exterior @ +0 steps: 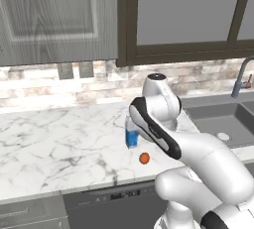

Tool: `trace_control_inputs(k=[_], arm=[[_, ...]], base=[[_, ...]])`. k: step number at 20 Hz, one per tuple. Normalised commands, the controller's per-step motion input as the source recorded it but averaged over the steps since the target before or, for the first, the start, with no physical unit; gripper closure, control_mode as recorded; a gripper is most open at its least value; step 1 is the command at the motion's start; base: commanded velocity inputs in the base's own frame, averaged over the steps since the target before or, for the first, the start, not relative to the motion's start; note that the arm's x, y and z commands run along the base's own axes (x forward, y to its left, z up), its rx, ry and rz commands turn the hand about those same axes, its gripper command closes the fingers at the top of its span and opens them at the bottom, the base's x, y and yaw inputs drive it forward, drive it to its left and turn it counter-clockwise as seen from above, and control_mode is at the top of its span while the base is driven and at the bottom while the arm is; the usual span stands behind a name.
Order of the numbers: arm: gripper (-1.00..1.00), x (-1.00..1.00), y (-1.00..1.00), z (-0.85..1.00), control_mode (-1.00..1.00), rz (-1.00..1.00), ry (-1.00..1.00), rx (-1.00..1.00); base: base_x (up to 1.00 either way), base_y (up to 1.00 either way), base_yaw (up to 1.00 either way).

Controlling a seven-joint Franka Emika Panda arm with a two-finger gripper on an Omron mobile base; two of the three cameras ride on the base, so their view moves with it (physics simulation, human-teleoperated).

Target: Gather the eggs and milk located in the vicinity of the sink area and place them right next to the bowl.

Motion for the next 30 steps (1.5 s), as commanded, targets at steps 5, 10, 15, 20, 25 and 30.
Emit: trace_control_inputs(k=[5, 10, 15, 20, 25, 30], arm=[[-1.00, -0.31, 0.00, 0.00, -1.00, 0.00, 0.04, 0.18], [-1.00, -0.02, 0.00, -0.16, -1.00, 0.00, 0.10, 0.09], [-1.00, 0.00, 0.00, -0.01, -1.00, -0.04, 0.16, -0.04], [-1.00, 0.00, 0.00, 0.00, -1.00, -0.06, 0.21, -0.17], [-1.00, 0.03, 0.00, -0.10, -1.00, -0.08, 0.16, -0.13], [-1.00, 0.00, 0.00, -0.37, -1.00, -0.10, 0.01, -0.03]], base=[[0.00, 0.00, 0.00], [0.00, 0.00, 0.00], [0.00, 0.00, 0.00], [0.00, 0.00, 0.00], [0.00, 0.00, 0.00], [0.00, 0.00, 0.00]])
